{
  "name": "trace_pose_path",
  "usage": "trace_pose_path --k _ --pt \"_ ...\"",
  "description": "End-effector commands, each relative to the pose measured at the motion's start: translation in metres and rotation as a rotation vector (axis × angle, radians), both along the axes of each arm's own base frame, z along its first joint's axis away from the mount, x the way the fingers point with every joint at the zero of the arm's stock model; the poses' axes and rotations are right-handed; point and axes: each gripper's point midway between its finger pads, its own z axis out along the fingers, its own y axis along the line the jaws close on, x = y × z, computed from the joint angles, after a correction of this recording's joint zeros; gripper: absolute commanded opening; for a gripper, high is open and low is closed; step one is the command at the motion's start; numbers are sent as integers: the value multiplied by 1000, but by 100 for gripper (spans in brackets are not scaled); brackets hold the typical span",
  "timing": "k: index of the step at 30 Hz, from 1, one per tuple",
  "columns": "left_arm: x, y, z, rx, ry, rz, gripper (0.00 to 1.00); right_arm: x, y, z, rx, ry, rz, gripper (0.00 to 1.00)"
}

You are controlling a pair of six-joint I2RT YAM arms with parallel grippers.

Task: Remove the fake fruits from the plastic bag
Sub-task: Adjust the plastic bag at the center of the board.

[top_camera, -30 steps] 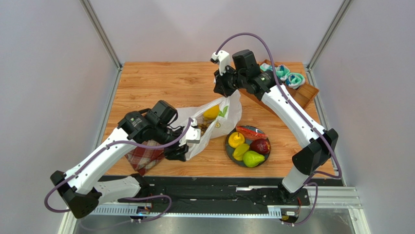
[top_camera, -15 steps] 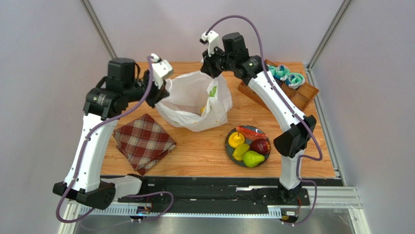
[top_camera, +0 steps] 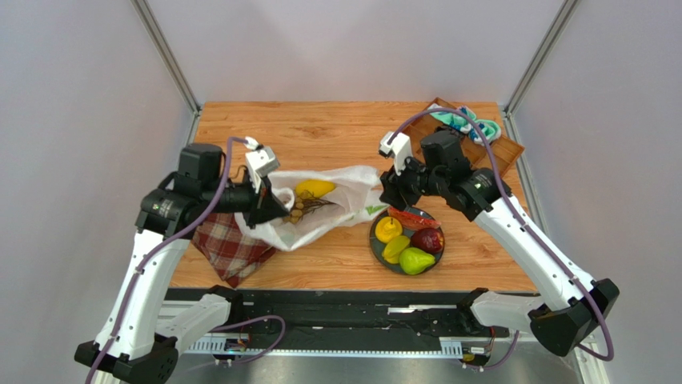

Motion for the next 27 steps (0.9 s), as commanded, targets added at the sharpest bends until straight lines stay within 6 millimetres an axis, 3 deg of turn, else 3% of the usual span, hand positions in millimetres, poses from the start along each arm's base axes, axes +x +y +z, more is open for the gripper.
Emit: trace_pose_path --k 1,4,6,9,11,15,17,21,22,24,25,27 --pt "-17 1 -46 -10 170 45 0 6 18 14 30 0 61 70" --pt "-11 1 -34 -23 159 75 0 13 47 87 130 -146 156 100" --pt "-6 3 -28 -20 142 100 0 10 63 118 181 -210 222 100" --pt "-1 7 -19 -5 108 125 0 -5 94 123 214 -235 323 100" --pt "-1 9 -19 5 96 124 0 -27 111 122 224 -250 414 100" --pt "-1 12 -19 4 84 145 0 -54 126 151 302 -351 485 99" --pt "1 13 -15 -11 87 159 0 -57 129 145 287 -344 514 93" --pt "-2 11 -7 -45 83 142 0 -48 143 90 188 -235 559 70" --pt "-2 11 -6 -49 85 144 0 -47 148 83 179 -216 565 56" --pt "-2 11 -4 -53 86 145 0 -39 163 59 157 -171 569 41" --pt "-1 12 -3 -55 82 147 0 -40 169 53 148 -166 574 25" --pt "-2 11 2 -63 75 139 0 -35 179 36 117 -162 576 19"
